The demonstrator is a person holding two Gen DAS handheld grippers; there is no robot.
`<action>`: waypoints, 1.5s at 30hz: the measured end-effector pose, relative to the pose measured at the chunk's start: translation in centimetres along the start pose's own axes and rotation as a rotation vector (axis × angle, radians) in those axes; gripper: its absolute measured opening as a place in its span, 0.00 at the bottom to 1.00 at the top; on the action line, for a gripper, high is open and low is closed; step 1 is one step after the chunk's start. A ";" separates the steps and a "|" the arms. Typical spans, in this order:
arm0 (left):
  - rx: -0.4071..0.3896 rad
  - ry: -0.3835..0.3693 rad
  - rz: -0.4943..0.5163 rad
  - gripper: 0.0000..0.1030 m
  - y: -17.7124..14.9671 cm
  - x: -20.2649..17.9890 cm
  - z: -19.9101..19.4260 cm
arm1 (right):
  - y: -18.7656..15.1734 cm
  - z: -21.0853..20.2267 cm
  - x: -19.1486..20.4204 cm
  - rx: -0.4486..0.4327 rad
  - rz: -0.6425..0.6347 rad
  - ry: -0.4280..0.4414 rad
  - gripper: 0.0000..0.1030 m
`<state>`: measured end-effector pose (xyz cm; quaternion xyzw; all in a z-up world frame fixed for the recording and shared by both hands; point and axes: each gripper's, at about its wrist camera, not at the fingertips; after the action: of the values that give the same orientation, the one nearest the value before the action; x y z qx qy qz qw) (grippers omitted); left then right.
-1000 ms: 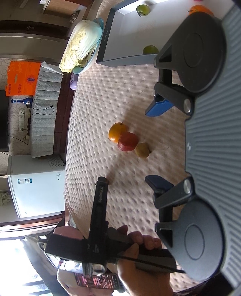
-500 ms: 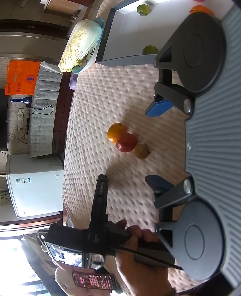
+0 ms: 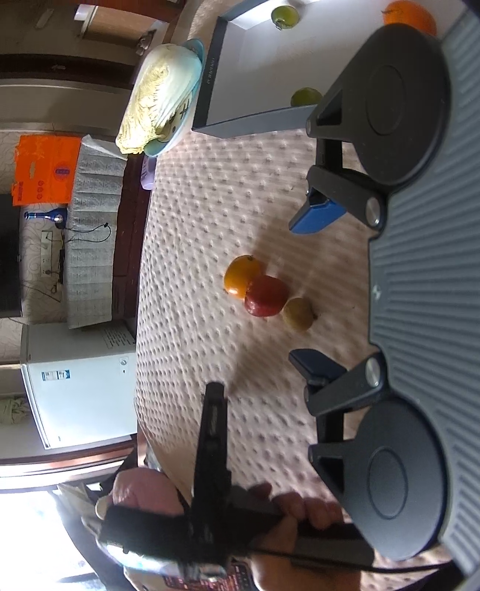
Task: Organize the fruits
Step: 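Grasp a small brown fruit with the left tool while the right tool grasps another, then carry the brown fruit in the left tool while the right tool carries its brown fruit to the box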
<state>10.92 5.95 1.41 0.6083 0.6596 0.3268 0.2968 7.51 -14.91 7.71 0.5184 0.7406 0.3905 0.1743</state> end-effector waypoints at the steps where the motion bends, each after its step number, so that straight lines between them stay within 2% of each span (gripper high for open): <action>1: 0.003 0.001 0.001 0.29 -0.1 0.3 -0.1 | 0.0 0.3 0.1 0.005 0.004 0.000 0.68; 6: 0.000 -0.006 -0.019 0.29 -0.4 1.5 -0.8 | -0.2 1.3 0.9 0.024 -0.009 0.013 0.53; 10: -0.006 -0.017 -0.027 0.29 -0.5 2.0 -1.2 | -0.4 2.2 1.4 0.043 -0.018 0.006 0.37; 19: -0.002 -0.026 -0.023 0.29 -0.8 2.3 -1.4 | -0.3 3.5 1.6 0.045 0.008 -0.008 0.35; 22: 0.010 -0.025 -0.018 0.29 -1.1 2.3 -1.2 | -0.3 3.7 1.9 0.044 -0.014 -0.017 0.26; 27: 0.022 -0.016 0.001 0.29 -1.4 2.1 -0.7 | -0.3 3.6 2.1 0.049 -0.041 -0.020 0.26; 45: -0.005 -0.036 0.023 0.29 0.0 -0.7 -1.9 | 0.5 -0.9 1.3 0.018 -0.077 0.055 0.26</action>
<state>9.46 5.16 2.52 0.6209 0.6464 0.3210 0.3061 6.70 -14.01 8.90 0.4803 0.7680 0.3907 0.1641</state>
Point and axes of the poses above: each gripper's, at about its wrist camera, not at the fingertips, and z roughly the way its jaws point, x to its left, y to its top, and after that the axes turned 6 degrees about z, right-handed
